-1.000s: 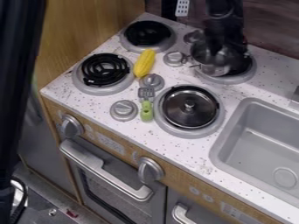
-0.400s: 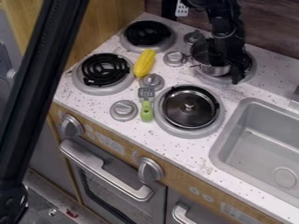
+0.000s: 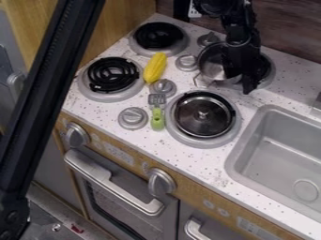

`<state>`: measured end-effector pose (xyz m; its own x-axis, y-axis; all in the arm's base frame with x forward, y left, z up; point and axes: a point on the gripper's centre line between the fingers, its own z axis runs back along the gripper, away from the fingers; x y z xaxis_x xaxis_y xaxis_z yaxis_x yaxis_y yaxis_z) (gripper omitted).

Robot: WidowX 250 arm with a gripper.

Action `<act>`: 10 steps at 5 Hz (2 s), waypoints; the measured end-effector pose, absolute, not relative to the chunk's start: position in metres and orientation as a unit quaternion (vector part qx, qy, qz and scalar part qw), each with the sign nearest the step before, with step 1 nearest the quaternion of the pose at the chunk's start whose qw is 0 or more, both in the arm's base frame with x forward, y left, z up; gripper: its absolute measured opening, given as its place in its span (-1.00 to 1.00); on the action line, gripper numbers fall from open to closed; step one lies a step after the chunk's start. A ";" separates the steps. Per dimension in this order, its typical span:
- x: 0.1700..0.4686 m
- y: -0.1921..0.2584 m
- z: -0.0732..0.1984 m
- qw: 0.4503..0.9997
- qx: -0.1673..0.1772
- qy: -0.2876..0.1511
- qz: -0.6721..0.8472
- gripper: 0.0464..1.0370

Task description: Put the silver pot to the lower left burner of the stove

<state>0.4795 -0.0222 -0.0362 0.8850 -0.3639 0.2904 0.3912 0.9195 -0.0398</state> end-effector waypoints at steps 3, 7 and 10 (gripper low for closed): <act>0.463 -0.002 -0.006 0.971 -0.033 -0.152 -0.182 -0.93; 0.331 0.117 0.037 0.996 0.063 -0.065 -0.007 -0.94; 0.349 0.149 -0.009 0.996 0.059 -0.068 0.012 -0.94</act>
